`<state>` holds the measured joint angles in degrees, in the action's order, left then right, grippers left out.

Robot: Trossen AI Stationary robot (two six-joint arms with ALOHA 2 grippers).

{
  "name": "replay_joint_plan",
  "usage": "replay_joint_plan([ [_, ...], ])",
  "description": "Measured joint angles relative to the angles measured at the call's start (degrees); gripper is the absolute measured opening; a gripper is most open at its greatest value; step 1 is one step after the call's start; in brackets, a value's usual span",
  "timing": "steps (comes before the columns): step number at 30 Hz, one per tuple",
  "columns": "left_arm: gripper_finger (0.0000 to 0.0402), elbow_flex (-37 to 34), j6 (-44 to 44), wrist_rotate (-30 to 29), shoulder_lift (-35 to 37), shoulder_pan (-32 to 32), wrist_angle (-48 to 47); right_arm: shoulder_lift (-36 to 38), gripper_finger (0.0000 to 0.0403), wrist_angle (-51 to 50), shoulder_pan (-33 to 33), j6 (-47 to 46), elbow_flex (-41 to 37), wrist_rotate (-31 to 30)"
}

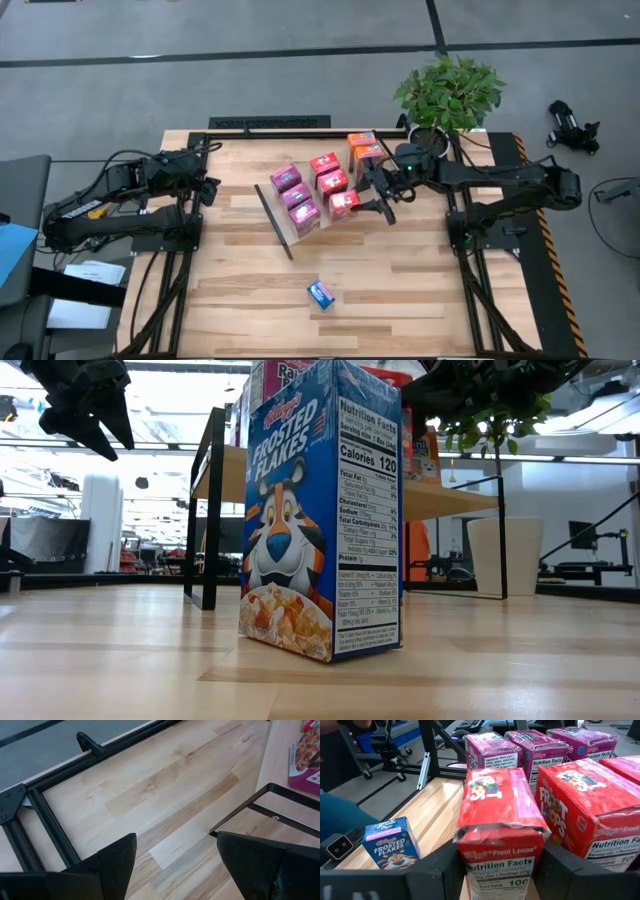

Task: Stack cereal on shelf
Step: Put the red cereal box aligned with the other red cereal boxes on the shelf

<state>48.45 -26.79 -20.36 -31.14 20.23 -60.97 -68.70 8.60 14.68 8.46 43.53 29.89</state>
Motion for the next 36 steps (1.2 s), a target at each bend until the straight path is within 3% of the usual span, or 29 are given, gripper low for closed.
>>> replay_joint_plan([
  [11,0.0268,-0.02,-0.02,0.0,0.02,0.02,0.0,0.25,0.0235,-0.03,0.07,-2.66,0.0,0.02],
  [26,0.0268,-0.02,0.45,-0.02,0.0,0.02,0.0,7.39,0.0235,-7.04,1.55,-3.05,0.02,-2.25],
  [36,0.0268,-0.02,0.42,-0.64,0.0,0.0,0.0,7.52,0.0235,-11.71,1.38,-1.51,0.02,-9.3],
])
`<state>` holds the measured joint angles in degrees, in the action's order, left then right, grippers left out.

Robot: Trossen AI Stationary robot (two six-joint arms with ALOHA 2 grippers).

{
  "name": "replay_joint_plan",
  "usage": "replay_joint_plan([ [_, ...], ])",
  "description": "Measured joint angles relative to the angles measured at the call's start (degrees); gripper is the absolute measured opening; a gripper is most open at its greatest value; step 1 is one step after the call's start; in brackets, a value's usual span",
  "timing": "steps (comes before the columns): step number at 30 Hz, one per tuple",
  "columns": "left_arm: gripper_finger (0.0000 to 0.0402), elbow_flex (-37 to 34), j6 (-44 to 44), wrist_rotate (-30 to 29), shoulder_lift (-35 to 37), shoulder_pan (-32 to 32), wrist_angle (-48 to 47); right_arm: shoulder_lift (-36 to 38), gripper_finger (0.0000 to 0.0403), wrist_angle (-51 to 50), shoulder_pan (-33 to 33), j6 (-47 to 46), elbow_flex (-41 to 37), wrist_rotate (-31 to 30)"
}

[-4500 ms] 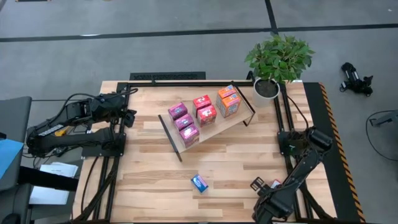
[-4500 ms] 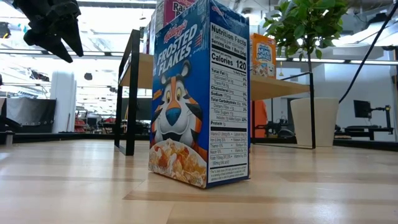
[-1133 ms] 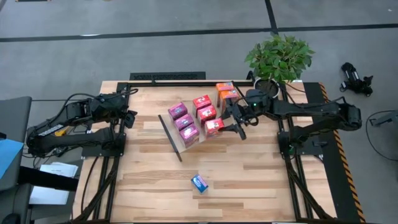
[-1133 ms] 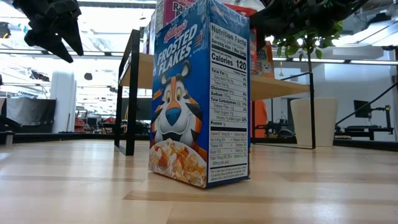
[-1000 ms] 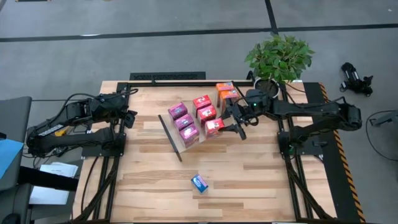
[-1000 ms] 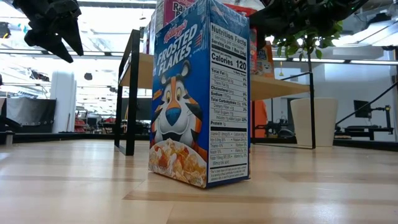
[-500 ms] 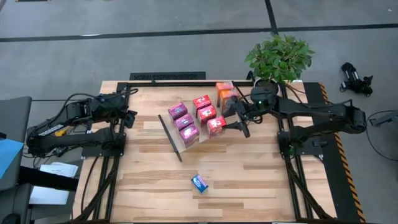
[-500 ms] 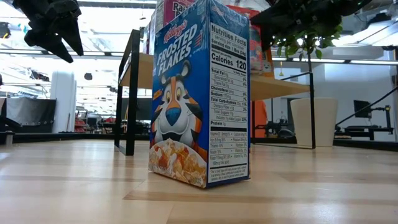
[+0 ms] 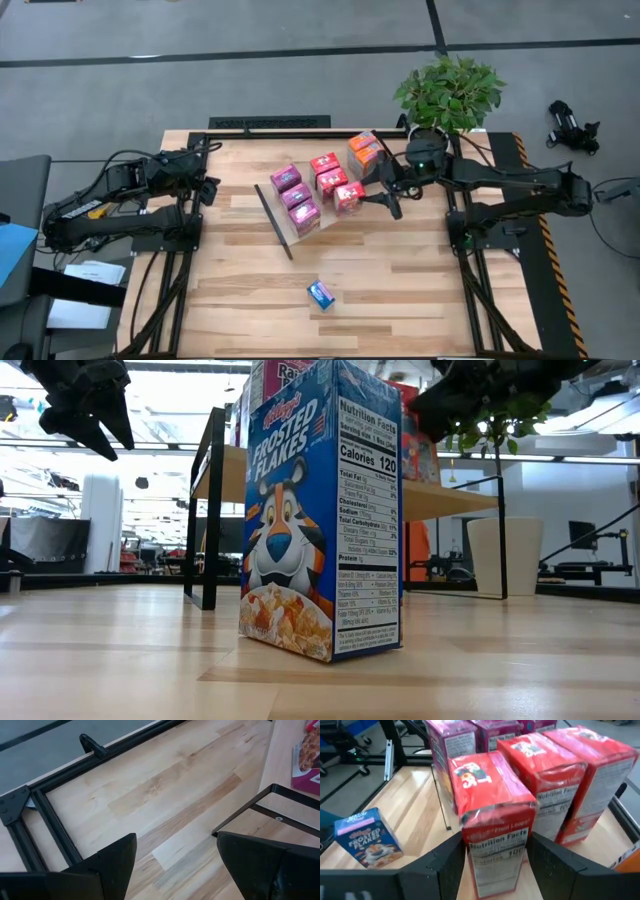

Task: Stack cereal on shelf
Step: Put the red cereal box aligned with the other red cereal boxes on the shelf

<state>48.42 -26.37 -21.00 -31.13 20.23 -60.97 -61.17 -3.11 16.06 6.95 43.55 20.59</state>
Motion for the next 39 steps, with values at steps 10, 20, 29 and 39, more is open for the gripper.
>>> replay_joint_plan([
  [10,0.0268,0.02,0.17,-0.69,0.02,0.0,0.0,0.16,0.0235,-1.21,-1.84,-0.9,0.0,-1.19],
  [20,0.0268,0.01,0.17,-0.68,0.01,0.02,-0.02,0.42,0.0228,-4.15,-1.82,-1.34,0.0,-3.21],
  [29,0.0268,0.0,0.2,-0.76,0.01,0.02,-0.01,5.51,0.0183,-10.77,-1.82,-2.61,-0.02,-4.23],
  [39,0.0268,0.02,0.2,-0.89,0.02,0.02,0.0,4.65,0.0062,-10.77,-6.3,-3.64,0.0,-11.8],
])
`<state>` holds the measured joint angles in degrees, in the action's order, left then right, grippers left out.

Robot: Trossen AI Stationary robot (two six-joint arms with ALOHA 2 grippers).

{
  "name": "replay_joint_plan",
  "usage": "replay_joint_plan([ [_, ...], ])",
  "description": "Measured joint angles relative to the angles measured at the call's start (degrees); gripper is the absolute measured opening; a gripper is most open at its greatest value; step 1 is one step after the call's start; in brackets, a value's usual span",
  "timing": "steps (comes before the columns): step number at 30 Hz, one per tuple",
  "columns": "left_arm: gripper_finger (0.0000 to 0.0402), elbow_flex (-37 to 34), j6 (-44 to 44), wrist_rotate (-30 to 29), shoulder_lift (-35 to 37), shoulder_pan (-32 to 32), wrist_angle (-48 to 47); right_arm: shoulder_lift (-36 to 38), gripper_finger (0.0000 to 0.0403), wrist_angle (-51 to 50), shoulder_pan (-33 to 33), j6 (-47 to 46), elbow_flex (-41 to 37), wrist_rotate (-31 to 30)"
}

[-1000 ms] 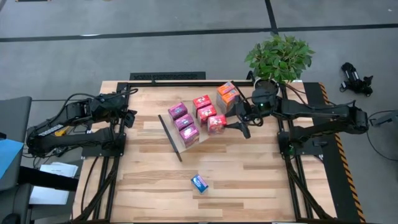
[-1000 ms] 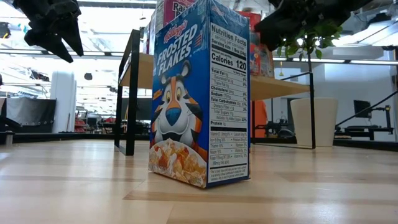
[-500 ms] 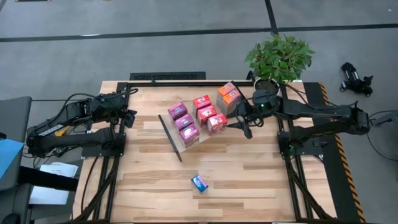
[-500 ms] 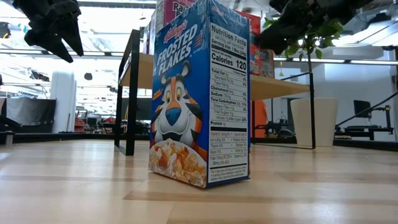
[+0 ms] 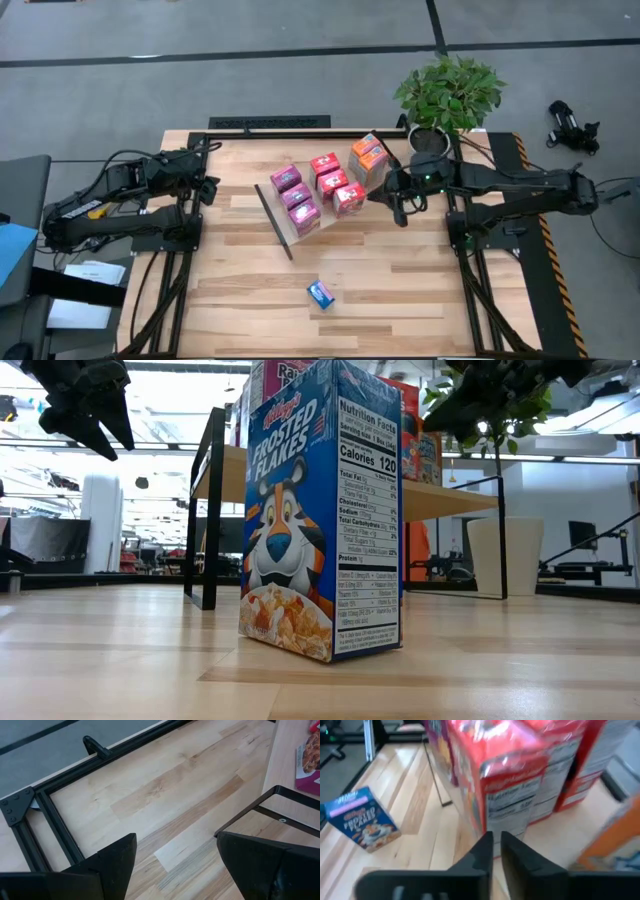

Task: Stack cereal on shelf
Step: Put the red cereal box aligned with the other red cereal boxes on the shelf, then adjust the orange cereal boxes on the shelf

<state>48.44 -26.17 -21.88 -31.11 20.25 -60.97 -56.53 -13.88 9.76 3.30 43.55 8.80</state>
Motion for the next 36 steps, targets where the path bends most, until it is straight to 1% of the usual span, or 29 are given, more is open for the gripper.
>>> replay_joint_plan([
  [4,0.0268,-0.02,-0.02,-0.51,-0.02,-0.02,0.0,-3.08,0.002,1.36,-1.26,0.2,0.0,-0.13],
  [6,0.0268,0.0,-0.34,-0.97,-0.01,-0.01,-0.01,-4.5,0.0009,2.1,-1.42,0.84,0.0,-0.13],
  [8,0.0268,0.0,-0.48,-1.25,-0.02,-0.02,0.0,-5.82,0.001,3.77,-1.45,1.28,0.0,-0.13],
  [13,0.0268,-0.02,-0.51,-1.32,-0.02,0.0,0.0,-7.59,0.0042,6.05,-1.08,1.23,0.0,-0.82],
  [15,0.0268,0.0,-0.52,-1.32,-0.01,0.0,-0.01,-7.57,0.0049,6.0,-1.03,1.21,0.0,-1.68],
  [18,0.0268,0.0,-0.55,-1.32,0.0,0.0,-0.01,-7.06,0.0047,5.64,-1.01,0.9,0.0,-1.8],
  [22,0.0268,0.01,-0.26,-1.32,-0.02,-0.02,0.0,-4.02,0.0034,3.4,-1.8,-0.32,0.0,-1.88],
  [26,0.0268,-0.01,-0.06,-1.62,0.0,-0.01,-0.02,-0.42,0.0015,0.32,-3.4,-0.29,-0.02,-7.05],
  [29,0.0268,-0.02,-0.04,-2.5,-0.02,0.0,-0.02,1.59,0.0008,-1.16,-4.31,-0.04,-0.02,-11.1],
  [31,0.0268,0.01,-0.09,-2.74,-0.02,-0.02,0.0,2.64,0.001,-2.02,-4.77,0.08,-0.02,-14.11],
  [36,0.0268,-0.01,-0.13,-2.8,-0.02,-0.02,0.0,2.9,0.0027,-2.1,-6.09,0.41,0.0,-24.68],
])
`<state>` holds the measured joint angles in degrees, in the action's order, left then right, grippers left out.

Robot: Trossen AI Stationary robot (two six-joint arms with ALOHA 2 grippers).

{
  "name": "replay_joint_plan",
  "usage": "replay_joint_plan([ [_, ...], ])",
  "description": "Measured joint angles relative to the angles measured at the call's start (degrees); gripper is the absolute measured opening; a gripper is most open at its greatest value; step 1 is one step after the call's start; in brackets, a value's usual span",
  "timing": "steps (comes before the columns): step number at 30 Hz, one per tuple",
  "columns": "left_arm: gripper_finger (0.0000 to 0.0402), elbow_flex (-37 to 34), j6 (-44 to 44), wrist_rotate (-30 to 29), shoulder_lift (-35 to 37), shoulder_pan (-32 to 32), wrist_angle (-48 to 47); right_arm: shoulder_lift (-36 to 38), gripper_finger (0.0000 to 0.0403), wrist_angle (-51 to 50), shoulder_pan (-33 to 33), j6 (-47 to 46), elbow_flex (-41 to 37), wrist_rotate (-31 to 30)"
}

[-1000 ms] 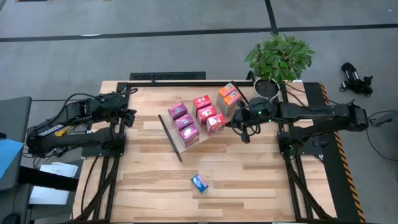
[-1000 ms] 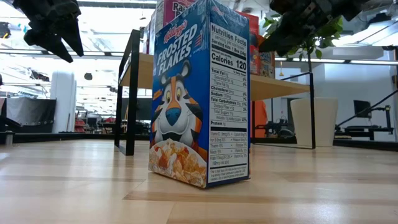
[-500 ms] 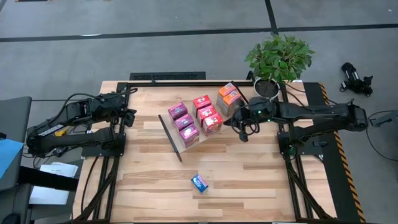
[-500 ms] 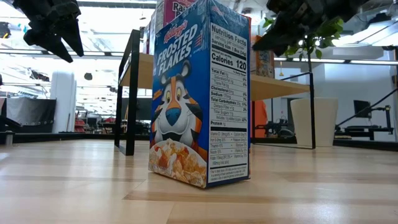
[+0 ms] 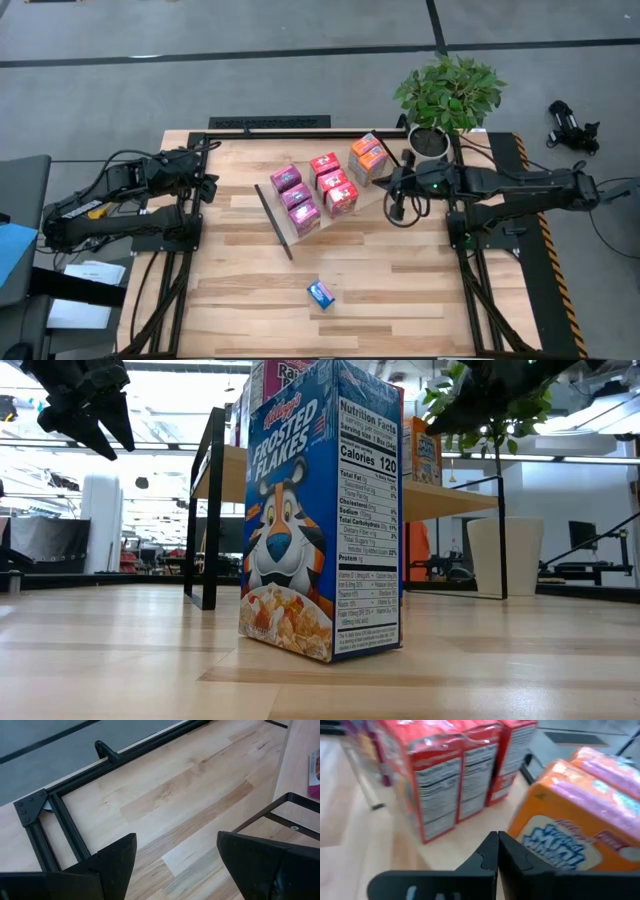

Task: Stack cereal on shelf
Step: Adjust the orange cereal boxes on the shelf, then put the blue cereal box aligned with the other orange cereal boxes on the shelf

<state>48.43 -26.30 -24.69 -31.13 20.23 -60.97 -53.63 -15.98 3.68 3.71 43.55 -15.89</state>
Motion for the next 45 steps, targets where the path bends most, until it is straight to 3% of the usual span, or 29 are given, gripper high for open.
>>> replay_joint_plan([
  [13,0.0268,0.0,-0.52,0.0,0.0,0.02,0.0,-6.78,0.0019,2.73,0.09,3.74,0.0,-5.26],
  [19,0.0268,0.0,-0.52,-0.06,0.0,0.02,0.02,-6.75,0.003,3.92,0.28,4.29,0.0,-7.18],
  [26,0.0268,0.01,-0.52,-0.07,0.0,0.02,0.04,-6.74,0.0014,5.51,0.08,5.46,0.0,-7.0],
  [32,0.0268,0.02,-0.53,-0.02,0.0,0.0,0.02,-3.96,0.0034,-1.29,-4.4,1.16,4.83,-6.72],
  [36,0.0268,0.02,-0.52,-0.02,0.01,0.02,0.02,-2.14,0.0051,-4.96,-10.32,-3.6,9.5,-1.16],
  [41,0.0268,0.02,-0.81,0.88,0.02,0.02,0.06,-2.38,0.0054,1.97,-18.31,-5.21,11.44,10.65],
  [45,0.0263,0.02,-0.89,10.44,0.0,-0.02,0.3,-4.41,0.0049,5.09,-24.12,-4.9,11.43,10.9],
])
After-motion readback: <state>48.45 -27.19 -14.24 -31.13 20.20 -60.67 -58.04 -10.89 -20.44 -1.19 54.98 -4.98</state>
